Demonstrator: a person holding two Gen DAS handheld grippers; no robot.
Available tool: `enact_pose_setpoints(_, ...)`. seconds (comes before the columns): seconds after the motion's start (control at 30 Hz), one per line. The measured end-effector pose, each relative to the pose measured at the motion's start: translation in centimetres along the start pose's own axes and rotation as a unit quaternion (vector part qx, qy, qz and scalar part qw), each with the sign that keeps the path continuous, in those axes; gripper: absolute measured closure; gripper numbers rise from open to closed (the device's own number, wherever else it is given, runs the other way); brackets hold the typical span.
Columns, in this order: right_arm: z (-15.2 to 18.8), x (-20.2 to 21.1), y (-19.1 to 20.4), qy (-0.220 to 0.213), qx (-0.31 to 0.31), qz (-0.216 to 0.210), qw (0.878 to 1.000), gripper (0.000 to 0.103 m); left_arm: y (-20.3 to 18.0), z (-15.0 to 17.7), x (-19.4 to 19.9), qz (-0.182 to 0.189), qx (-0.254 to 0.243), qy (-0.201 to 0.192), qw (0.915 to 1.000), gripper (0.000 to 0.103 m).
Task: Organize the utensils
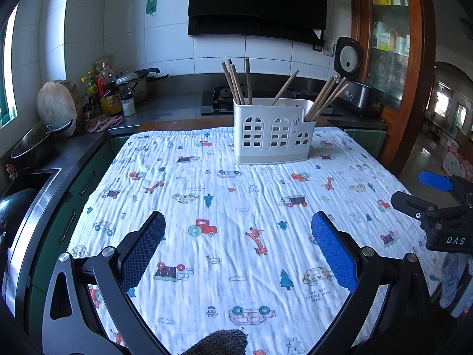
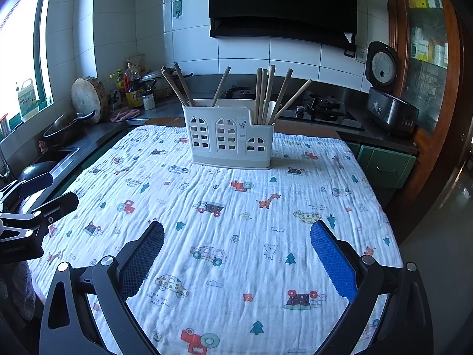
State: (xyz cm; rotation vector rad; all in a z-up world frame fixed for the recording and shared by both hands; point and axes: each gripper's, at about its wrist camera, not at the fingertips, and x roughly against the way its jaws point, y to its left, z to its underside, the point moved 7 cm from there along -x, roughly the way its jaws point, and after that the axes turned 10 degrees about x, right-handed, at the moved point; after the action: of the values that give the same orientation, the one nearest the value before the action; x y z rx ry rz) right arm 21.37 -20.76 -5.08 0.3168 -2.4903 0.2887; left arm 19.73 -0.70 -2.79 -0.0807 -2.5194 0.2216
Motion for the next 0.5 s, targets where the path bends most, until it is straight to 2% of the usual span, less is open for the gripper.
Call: enact_pose_setpoints(0.5, 0.14, -0.37, -0.01, 0.004, 0.003, 0.0, 1.0, 0.007, -0.34, 0.28, -0.57, 0.005, -0.01, 0.003, 0.9999, 0.005)
